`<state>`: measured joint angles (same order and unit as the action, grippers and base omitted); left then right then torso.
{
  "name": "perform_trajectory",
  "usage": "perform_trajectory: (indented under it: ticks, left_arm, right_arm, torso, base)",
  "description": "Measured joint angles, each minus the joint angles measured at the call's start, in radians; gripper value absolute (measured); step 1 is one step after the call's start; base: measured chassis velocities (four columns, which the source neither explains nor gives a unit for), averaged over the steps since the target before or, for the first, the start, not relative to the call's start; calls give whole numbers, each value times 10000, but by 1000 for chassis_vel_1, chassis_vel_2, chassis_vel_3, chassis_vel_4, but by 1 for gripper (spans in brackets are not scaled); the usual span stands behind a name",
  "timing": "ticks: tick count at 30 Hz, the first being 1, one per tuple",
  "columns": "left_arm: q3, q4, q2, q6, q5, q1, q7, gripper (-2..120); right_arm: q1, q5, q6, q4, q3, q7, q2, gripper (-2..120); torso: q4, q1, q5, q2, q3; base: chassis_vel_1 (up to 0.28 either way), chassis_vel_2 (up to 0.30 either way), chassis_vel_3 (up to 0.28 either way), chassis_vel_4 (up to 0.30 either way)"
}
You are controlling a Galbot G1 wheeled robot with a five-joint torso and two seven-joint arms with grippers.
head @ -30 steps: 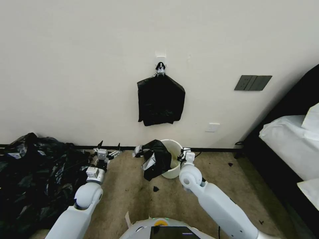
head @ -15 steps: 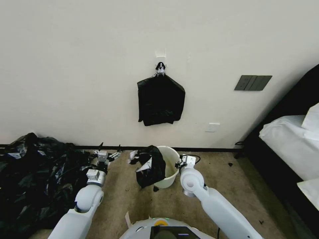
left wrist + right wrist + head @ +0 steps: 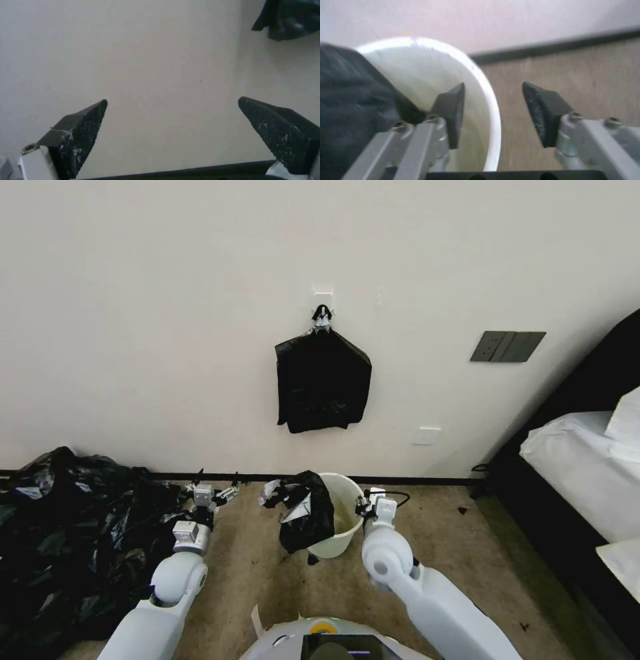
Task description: Place a trash bag onto the trash bin.
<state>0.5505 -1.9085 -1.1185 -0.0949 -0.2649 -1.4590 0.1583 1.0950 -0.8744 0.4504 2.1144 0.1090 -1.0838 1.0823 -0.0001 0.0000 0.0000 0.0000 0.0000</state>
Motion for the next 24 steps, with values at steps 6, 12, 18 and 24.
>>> perform_trajectory:
  ticks: [6, 12, 18, 24]
  left_arm:
    - [-66, 264, -363, 235, -371, 237, 280, 100]
    - [8, 457, -693, 926, -1108, 340, 756, 100]
    - [145, 666, -860, 1120, -1186, 307, 894, 100]
    - [296, 809, -847, 1121, -1158, 271, 1020, 100]
  right_arm:
    - [85, 2871, -1603, 94, 295, 3555, -317, 74]
    - [-1139, 3453, -1190, -409, 1142, 6290, -292, 92]
    - [-3236, 2817, 1430, -1618, 2149, 6548, 325, 100]
    - [-4405, 1273, 2651, -2112, 2841, 6098, 1013, 94]
  torso:
    - [-2, 0, 0, 0, 0]
    - [3, 0, -3, 0, 0]
    - [4, 0, -3, -1, 1]
    - [3, 0, -3, 0, 1]
  base:
    - [0, 0, 0, 0]
    - [0, 0, 0, 0]
    - [0, 0, 0, 0]
    - [0, 0, 0, 0]
